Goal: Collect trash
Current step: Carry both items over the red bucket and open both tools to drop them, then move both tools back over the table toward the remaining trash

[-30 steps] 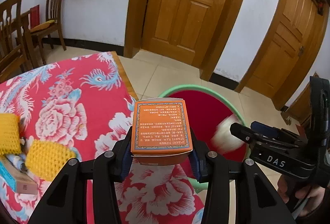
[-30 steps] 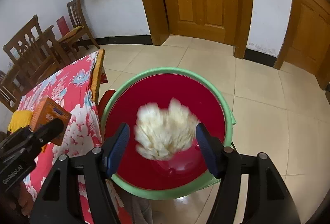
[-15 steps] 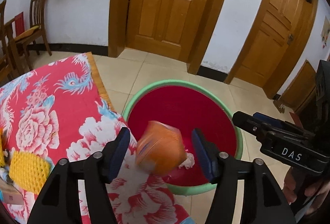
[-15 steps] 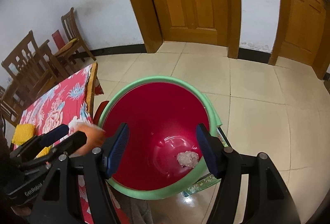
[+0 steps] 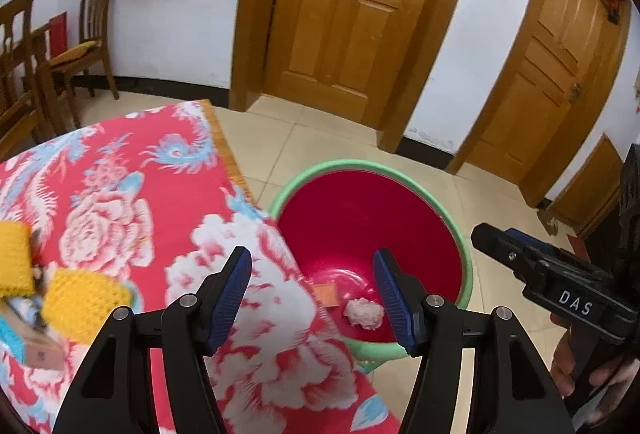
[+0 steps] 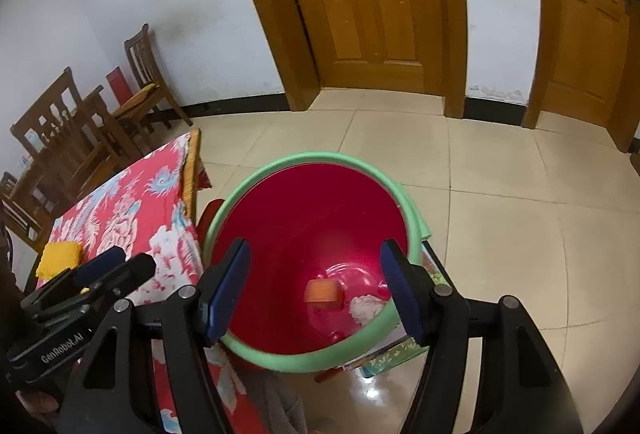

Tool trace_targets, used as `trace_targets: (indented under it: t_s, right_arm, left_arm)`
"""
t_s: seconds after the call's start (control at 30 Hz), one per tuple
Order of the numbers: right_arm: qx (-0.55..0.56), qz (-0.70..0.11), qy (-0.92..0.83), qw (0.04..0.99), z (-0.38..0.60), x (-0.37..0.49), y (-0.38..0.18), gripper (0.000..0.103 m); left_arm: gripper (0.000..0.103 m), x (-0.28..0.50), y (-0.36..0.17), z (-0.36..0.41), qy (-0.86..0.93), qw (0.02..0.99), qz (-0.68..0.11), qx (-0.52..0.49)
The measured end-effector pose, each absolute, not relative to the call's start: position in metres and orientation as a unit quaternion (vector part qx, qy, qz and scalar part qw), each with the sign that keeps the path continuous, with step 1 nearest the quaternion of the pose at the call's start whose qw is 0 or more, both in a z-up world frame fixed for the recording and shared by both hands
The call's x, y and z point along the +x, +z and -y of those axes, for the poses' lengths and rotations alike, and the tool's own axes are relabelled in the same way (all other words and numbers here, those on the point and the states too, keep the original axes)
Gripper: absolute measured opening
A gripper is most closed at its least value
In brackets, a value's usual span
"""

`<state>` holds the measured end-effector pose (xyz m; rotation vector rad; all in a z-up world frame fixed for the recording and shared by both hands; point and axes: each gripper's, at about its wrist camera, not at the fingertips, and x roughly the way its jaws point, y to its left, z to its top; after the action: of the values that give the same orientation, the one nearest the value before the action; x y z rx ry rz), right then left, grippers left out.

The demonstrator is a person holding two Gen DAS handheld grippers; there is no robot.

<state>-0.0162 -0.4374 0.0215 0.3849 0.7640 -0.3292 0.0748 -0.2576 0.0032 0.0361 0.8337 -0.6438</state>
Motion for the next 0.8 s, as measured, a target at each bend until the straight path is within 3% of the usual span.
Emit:
trace_targets:
  t_s: [0.8]
  right_arm:
    - [0.141,-0.386,-0.053,0.91,0.336,0.009,0.03,0.067]
  left_arm:
    - [0.065,0.063,0.023,0.125,-0.191,0.902,-0.386,-0.039]
